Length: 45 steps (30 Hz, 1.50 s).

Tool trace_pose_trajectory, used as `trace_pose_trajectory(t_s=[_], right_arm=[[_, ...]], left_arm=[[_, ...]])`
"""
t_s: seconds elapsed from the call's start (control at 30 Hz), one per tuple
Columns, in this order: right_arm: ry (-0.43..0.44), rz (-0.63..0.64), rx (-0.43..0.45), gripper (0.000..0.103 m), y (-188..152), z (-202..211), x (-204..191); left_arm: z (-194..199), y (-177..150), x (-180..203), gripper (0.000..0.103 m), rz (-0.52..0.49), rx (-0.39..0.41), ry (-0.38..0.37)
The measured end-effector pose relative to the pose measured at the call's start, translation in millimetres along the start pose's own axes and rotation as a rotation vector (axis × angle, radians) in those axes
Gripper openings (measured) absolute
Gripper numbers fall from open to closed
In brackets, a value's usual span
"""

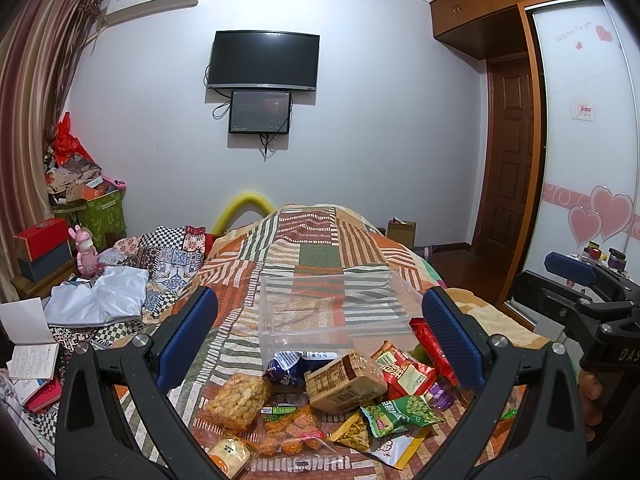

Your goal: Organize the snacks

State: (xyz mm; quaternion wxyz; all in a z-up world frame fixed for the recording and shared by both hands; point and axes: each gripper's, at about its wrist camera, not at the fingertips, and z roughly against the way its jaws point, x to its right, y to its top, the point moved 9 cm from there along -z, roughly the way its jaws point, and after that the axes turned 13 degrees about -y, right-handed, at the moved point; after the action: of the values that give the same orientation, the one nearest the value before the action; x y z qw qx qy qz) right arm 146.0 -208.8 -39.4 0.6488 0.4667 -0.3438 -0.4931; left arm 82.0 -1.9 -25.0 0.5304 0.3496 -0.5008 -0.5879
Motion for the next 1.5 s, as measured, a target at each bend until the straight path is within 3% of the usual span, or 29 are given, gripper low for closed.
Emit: trace_pose_trajectory(t_s=[0.67,0.87,1.27,1.5], right_arm=[[-0.017,0.007,-0.040,0.103,-12.8,-14.9,0.6],[-0.036,0.023,-0.124,0.103,-34.8,-35.4,13.5],[-0.077,-0.028,-0.341,0.103,-85.9,-63.7,56.5],[-0.103,-0.019,-0.434,0.103,-113.9,-58.2,73.3]], left_arm=[[-12.0,-11.1,-11.9,0.103,0.011,-0.049,0.010],[-28.4,-31.5,-33.9,0.103,0.040,-0.133,0.031],[-60.2,-104.6,-84.7,0.103,0.169,-0.382,0.053],[-47.0,-129.7,-94.1,0.103,0.131,-0.456,0.075]])
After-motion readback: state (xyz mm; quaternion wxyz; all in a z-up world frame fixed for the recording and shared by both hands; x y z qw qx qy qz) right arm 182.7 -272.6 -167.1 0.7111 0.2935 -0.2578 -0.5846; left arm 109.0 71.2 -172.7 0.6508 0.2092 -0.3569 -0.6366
